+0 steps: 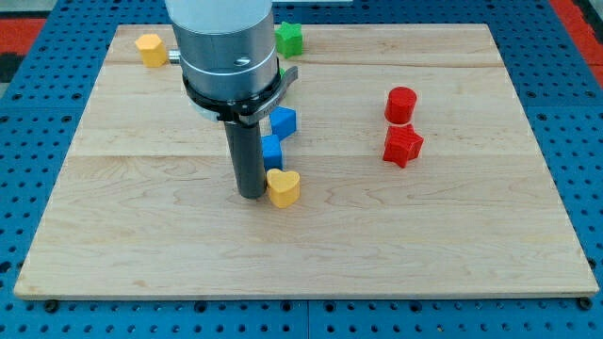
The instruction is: Place the red circle above the blue triangle
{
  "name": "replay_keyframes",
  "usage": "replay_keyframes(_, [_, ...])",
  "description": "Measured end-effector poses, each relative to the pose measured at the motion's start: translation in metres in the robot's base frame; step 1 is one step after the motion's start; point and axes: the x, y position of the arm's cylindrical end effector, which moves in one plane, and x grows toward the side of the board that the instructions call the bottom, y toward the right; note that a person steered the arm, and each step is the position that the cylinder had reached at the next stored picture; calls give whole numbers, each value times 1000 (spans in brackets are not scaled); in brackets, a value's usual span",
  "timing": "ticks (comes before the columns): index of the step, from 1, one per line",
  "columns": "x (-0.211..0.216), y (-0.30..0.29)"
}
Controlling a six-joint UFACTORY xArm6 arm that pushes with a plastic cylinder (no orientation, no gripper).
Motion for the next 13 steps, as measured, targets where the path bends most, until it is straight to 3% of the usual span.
replay_keyframes(2, [90,-1])
replay_keyframes(4, [107,100])
replay_keyframes(5, [80,165])
replay_keyframes(11, [-40,176])
replay_keyframes(13, [-44,216])
